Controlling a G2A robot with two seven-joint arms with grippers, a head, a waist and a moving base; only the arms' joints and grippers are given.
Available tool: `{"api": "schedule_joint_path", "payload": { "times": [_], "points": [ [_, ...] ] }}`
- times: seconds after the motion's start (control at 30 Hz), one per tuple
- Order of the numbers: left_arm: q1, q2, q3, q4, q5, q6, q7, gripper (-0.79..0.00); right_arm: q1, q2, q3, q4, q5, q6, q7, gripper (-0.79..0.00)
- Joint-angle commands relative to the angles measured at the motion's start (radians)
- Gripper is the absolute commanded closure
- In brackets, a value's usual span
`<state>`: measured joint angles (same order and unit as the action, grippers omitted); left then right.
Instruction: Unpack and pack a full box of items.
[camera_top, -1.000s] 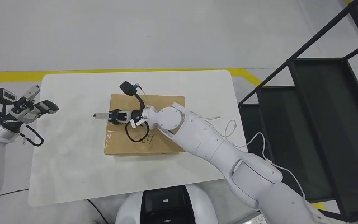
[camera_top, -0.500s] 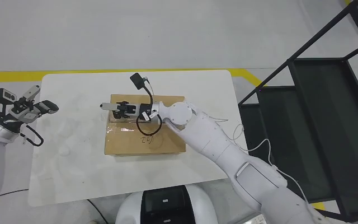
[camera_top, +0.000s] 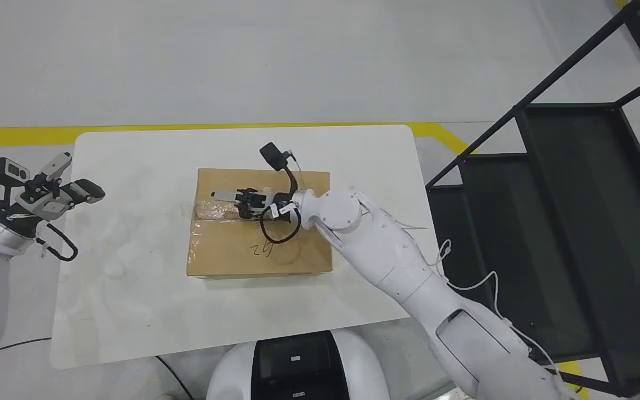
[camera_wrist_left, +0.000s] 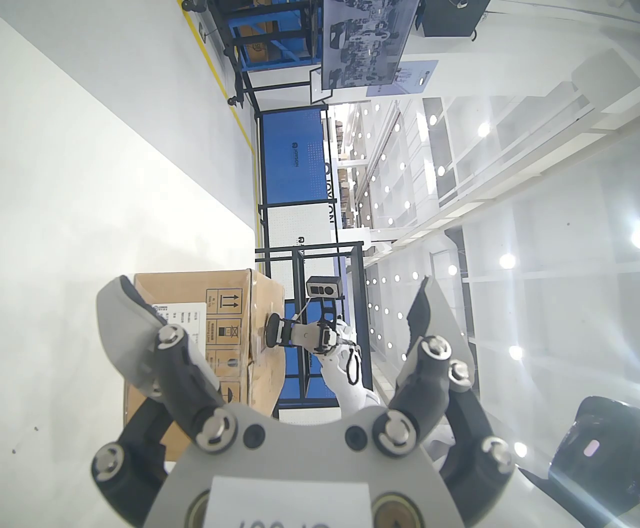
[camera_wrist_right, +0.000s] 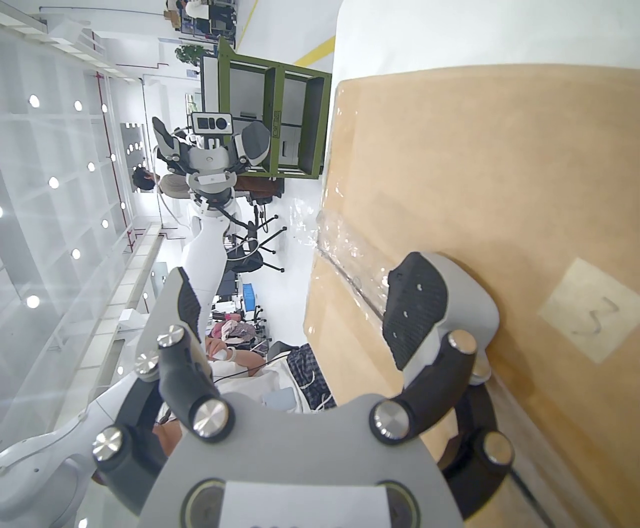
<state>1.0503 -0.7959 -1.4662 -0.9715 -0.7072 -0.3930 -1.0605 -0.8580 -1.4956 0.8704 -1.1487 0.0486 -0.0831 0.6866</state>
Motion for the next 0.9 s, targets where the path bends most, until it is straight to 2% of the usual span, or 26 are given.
{"api": "schedule_joint_path", "payload": {
  "times": [0.0, 0.2, 0.63, 0.87],
  "points": [
    [0.0, 0.0, 0.0, 0.0, 0.0, 0.0, 0.0, -0.785, -0.009, 0.003, 0.012, -0.012, 0.009, -0.008, 0.007, -0.785],
    [0.0, 0.0, 0.0, 0.0, 0.0, 0.0, 0.0, -0.785, -0.07, 0.032, 0.08, -0.102, -0.021, 0.012, 0.035, -0.785],
    [0.0, 0.0, 0.0, 0.0, 0.0, 0.0, 0.0, -0.785, -0.284, 0.107, 0.28, -0.326, -0.099, 0.12, 0.088, -0.785],
    [0.0, 0.0, 0.0, 0.0, 0.0, 0.0, 0.0, -0.785, -0.404, 0.137, 0.386, -0.455, -0.056, 0.112, 0.122, -0.785]
  ]
}}
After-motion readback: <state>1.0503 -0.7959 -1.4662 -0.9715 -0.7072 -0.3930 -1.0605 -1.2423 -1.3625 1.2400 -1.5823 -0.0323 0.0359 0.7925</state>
